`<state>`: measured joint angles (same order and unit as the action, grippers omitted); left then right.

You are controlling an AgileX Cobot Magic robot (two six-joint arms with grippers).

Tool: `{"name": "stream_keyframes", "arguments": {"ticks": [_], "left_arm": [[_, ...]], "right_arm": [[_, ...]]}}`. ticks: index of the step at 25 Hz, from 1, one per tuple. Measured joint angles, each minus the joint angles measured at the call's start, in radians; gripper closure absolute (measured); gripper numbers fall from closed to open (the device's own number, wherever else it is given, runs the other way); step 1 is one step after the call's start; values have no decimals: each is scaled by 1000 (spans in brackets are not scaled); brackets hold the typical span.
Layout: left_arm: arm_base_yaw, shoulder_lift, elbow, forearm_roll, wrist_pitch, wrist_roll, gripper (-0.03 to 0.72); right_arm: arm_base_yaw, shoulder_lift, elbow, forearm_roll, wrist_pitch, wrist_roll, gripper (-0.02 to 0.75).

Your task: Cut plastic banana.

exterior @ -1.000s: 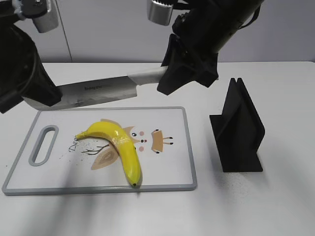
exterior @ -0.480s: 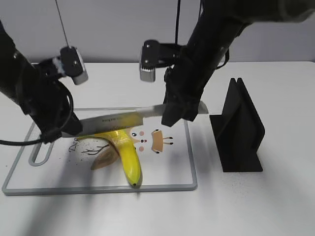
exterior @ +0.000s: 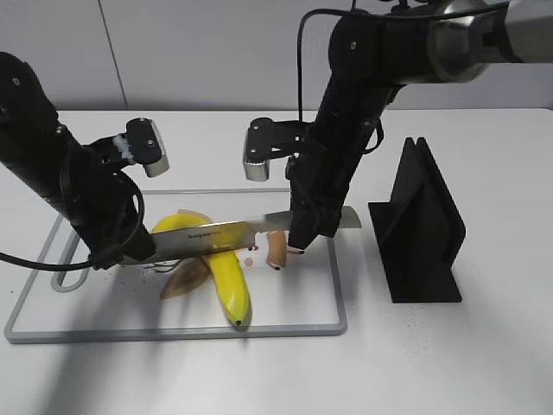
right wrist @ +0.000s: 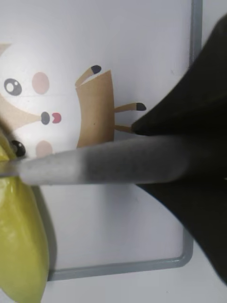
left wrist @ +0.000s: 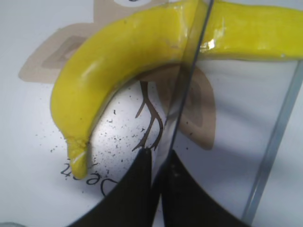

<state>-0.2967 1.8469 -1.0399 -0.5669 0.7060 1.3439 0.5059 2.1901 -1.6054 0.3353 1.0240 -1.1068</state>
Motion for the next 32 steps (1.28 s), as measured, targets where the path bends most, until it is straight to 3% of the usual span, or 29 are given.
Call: {"name": "stream_keyframes", "arguments": {"ticks": [10, 16, 23, 26, 30, 32], "left_arm": [[-4, -316, 15, 23, 32, -12, 665], [-3, -533, 15, 26, 47, -14, 668], [-2, -565, 17, 24, 55, -15, 660], [-2, -565, 18, 15, 19, -20, 541], [-2, -565, 18, -12, -82, -25, 173], [-2, -565, 18, -30, -153, -28, 51]], "right_arm": [[3, -122, -209, -25, 203, 12, 554], [12, -220, -260, -9, 214, 1, 545], [12, -229, -260, 6, 214, 0, 542], [12, -229, -260, 6, 214, 5, 547], [11, -229, -260, 2, 203, 44, 580], [7, -229, -260, -6, 202, 49, 580]]}}
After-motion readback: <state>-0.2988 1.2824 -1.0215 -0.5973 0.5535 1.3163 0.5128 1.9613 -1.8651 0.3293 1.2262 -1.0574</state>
